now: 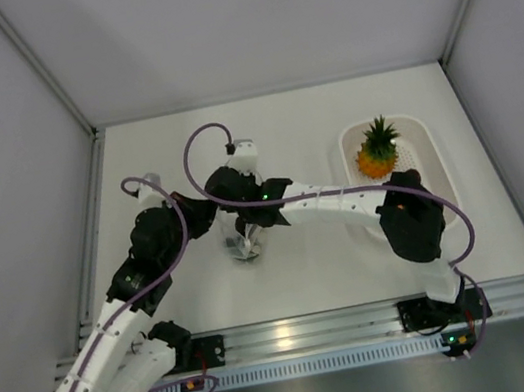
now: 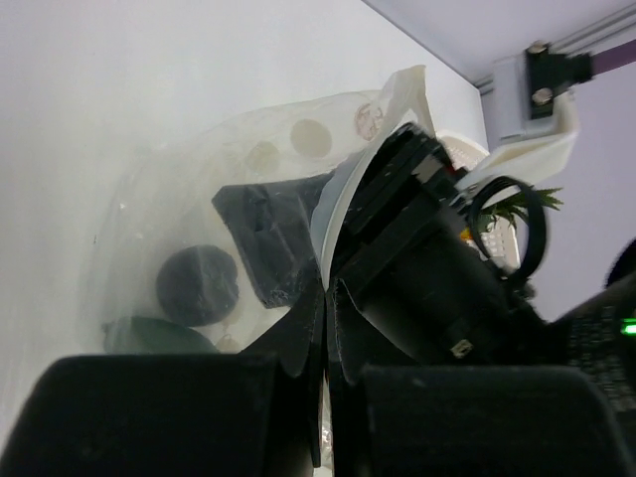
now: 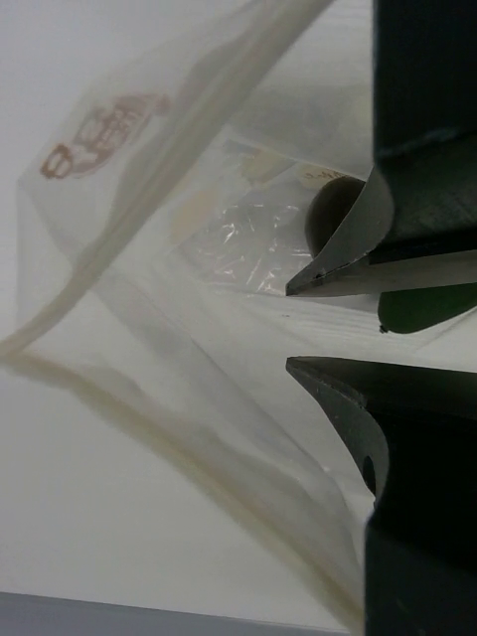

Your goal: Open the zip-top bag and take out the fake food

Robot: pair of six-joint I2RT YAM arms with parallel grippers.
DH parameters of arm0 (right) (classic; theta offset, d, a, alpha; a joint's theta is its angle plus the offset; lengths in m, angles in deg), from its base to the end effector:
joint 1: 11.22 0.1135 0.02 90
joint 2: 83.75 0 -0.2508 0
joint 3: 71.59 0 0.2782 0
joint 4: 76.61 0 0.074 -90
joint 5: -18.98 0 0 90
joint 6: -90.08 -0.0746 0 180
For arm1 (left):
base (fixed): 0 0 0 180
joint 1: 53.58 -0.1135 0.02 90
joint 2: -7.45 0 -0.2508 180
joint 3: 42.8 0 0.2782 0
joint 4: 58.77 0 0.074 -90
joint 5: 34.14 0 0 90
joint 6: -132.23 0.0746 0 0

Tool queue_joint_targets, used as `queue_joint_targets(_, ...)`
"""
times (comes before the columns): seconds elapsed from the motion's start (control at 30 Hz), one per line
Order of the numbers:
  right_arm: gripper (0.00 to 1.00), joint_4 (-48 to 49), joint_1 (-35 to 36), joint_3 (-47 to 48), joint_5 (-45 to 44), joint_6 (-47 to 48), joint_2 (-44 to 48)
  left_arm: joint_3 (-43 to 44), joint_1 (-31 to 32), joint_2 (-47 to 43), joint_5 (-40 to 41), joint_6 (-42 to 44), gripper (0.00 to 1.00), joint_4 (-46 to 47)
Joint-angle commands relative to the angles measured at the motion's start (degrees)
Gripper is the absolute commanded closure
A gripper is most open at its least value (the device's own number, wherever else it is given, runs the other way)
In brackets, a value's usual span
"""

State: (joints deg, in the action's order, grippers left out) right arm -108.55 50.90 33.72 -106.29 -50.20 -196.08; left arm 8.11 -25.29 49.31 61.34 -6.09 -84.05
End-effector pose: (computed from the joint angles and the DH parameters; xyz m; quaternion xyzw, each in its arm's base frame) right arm 0.2702 0.4186 0.2267 0.0411 0.8689 0.1891 0.4556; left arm 0.2238 -0.1124 0.2832 -0.1672 0.7818 -0.3416 0.4942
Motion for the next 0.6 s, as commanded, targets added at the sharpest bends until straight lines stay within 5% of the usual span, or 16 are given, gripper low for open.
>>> queue_joint_targets(0.0,0.69,7.6,1.9,-2.5,-1.2,2.2,-0.8,0.1,0.3,-1.9,1.6,0.3,1.0,3.5)
queue_joint_targets(0.13,0.68,5.8,1.7,-5.2,-3.2,4.0,-0.2,0.4,0.2,-1.8,4.4,1.5,1.0,1.8)
queue_joint_targets(0.57,0.55,8.5,1.3,-15.4,10.2,7.7,4.0,-1.0,0.2,-0.5,4.7,1.1,1.0,1.1)
